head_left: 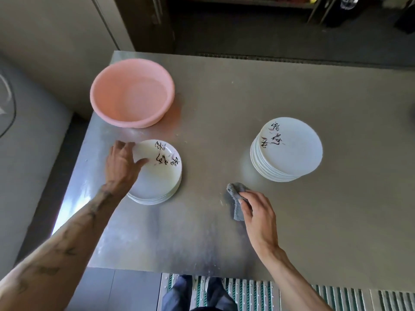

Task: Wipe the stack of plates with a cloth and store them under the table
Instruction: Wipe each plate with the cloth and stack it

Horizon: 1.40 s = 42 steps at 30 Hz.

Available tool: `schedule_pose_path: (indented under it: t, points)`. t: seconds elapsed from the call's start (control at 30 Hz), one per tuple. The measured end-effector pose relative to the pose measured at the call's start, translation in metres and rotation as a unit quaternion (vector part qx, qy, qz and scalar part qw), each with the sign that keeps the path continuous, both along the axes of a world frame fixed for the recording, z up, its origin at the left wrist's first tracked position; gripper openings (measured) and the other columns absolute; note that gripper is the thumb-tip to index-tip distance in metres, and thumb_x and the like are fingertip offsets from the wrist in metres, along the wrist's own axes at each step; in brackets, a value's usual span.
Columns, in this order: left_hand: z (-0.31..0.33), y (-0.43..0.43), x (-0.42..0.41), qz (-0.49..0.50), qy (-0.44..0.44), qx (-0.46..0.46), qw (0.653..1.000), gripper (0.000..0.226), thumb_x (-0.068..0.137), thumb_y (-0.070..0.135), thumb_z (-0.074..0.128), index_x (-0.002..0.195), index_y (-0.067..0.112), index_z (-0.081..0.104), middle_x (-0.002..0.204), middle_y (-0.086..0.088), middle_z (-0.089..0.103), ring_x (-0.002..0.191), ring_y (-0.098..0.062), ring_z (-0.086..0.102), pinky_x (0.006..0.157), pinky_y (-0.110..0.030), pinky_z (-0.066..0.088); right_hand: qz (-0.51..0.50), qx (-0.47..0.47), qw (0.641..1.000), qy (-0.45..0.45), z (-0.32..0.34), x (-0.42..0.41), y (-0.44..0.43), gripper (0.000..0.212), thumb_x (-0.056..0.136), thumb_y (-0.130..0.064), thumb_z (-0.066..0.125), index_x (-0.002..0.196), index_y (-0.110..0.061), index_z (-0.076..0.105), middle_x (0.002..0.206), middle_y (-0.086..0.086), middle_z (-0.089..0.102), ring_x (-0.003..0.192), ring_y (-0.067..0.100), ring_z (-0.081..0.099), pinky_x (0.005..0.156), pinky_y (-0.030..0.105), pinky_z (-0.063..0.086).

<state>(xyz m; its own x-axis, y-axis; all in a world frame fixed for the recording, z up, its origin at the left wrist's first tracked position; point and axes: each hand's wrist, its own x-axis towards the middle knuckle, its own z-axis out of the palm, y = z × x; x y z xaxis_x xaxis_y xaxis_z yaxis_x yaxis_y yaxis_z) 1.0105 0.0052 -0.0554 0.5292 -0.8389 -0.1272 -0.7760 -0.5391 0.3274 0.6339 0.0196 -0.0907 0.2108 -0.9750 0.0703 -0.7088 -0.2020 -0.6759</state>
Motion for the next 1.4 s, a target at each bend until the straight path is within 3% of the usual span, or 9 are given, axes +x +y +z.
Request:
schedule_pose_path:
  t: [0.3, 0.43, 0.57, 0.7, 0.87, 1.1, 1.23, 1.3, 1.4]
  points:
    - [0.004, -0.008, 0.013, 0.041, 0.071, 0.019, 0.996, 0.065, 0.072, 0.027, 0.094, 0.124, 0.004, 0.062, 0.123, -0.022, 0.055, 0.114, -0.040, 0.053, 0.095, -0.046, 0.043, 0.002, 0.014, 1.000, 0.007, 0.004, 0.005, 0.012, 0.019, 0.097, -0.010, 0.066, 0.114, -0.013, 0.073, 0.116, -0.005, 0.068, 0.106, 0.016, 0.062, 0.098, 0.019, 0.043]
    - [0.005, 0.000, 0.013, 0.062, 0.119, -0.014, 0.991, 0.069, 0.073, 0.024, 0.094, 0.128, 0.006, 0.057, 0.119, -0.017, 0.052, 0.102, -0.035, 0.056, 0.086, -0.041, 0.047, 0.003, 0.007, 1.000, 0.004, 0.005, 0.005, 0.011, 0.020, 0.097, -0.010, 0.066, 0.115, -0.013, 0.073, 0.116, -0.004, 0.068, 0.106, 0.016, 0.062, 0.098, 0.021, 0.044]
    - [0.011, 0.005, 0.012, 0.065, 0.163, -0.036, 0.984, 0.045, 0.081, 0.019, 0.087, 0.118, 0.005, 0.065, 0.116, -0.016, 0.059, 0.091, -0.028, 0.055, 0.076, -0.035, 0.044, 0.004, 0.003, 1.000, 0.003, 0.006, 0.004, 0.010, 0.020, 0.097, -0.010, 0.066, 0.115, -0.013, 0.073, 0.117, -0.004, 0.068, 0.106, 0.016, 0.062, 0.098, 0.022, 0.045]
    - [0.017, 0.007, -0.019, 0.012, 0.254, -0.049, 0.966, 0.025, 0.083, 0.011, 0.084, 0.100, 0.007, 0.066, 0.094, -0.007, 0.069, 0.078, -0.026, 0.064, 0.065, -0.034, 0.053, 0.001, -0.011, 1.000, -0.006, 0.011, 0.000, 0.007, 0.020, 0.097, -0.009, 0.066, 0.116, -0.013, 0.072, 0.116, -0.003, 0.068, 0.106, 0.017, 0.062, 0.098, 0.020, 0.044]
    - [0.000, 0.010, -0.096, -0.056, 0.305, -0.094, 0.946, 0.030, 0.083, 0.008, 0.081, 0.103, 0.022, 0.063, 0.088, 0.007, 0.070, 0.071, -0.008, 0.066, 0.059, -0.011, 0.049, -0.025, -0.045, 0.999, -0.016, 0.021, -0.017, 0.003, 0.021, 0.097, -0.009, 0.065, 0.117, -0.009, 0.072, 0.117, -0.001, 0.068, 0.107, 0.018, 0.062, 0.098, 0.025, 0.048]
    - [-0.041, 0.023, -0.164, -0.084, 0.346, -0.087, 0.930, 0.033, 0.090, 0.007, 0.073, 0.114, 0.025, 0.058, 0.091, 0.012, 0.067, 0.078, 0.000, 0.065, 0.062, -0.014, 0.052, -0.003, -0.029, 1.000, 0.003, 0.005, -0.016, 0.007, 0.019, 0.097, -0.011, 0.065, 0.115, -0.010, 0.073, 0.118, 0.000, 0.067, 0.107, 0.018, 0.060, 0.097, 0.027, 0.048]
    - [-0.056, 0.029, -0.165, -0.090, 0.349, -0.056, 0.931, 0.033, 0.091, 0.014, 0.074, 0.120, 0.026, 0.061, 0.097, 0.006, 0.070, 0.085, -0.018, 0.067, 0.073, -0.032, 0.058, 0.014, 0.027, 0.999, 0.040, -0.019, -0.009, 0.012, 0.019, 0.097, -0.011, 0.067, 0.115, -0.011, 0.073, 0.123, 0.000, 0.065, 0.110, 0.024, 0.061, 0.096, 0.029, 0.048]
    - [-0.060, 0.033, -0.162, -0.141, 0.304, -0.066, 0.940, 0.053, 0.084, 0.029, 0.085, 0.130, 0.017, 0.063, 0.115, -0.001, 0.067, 0.101, -0.021, 0.063, 0.089, -0.034, 0.054, 0.030, 0.031, 0.997, 0.058, -0.027, -0.005, 0.014, 0.026, 0.095, -0.013, 0.069, 0.120, -0.014, 0.072, 0.128, -0.001, 0.062, 0.112, 0.023, 0.059, 0.096, 0.031, 0.050]
    - [-0.069, 0.046, -0.154, -0.241, 0.202, -0.026, 0.949, 0.116, 0.062, 0.073, 0.081, 0.152, 0.010, 0.046, 0.146, -0.008, 0.049, 0.129, -0.029, 0.047, 0.110, -0.043, 0.038, 0.061, 0.025, 0.990, 0.122, -0.034, 0.001, 0.012, 0.038, 0.090, -0.022, 0.073, 0.128, -0.021, 0.067, 0.135, -0.003, 0.055, 0.115, 0.022, 0.055, 0.089, 0.036, 0.055]
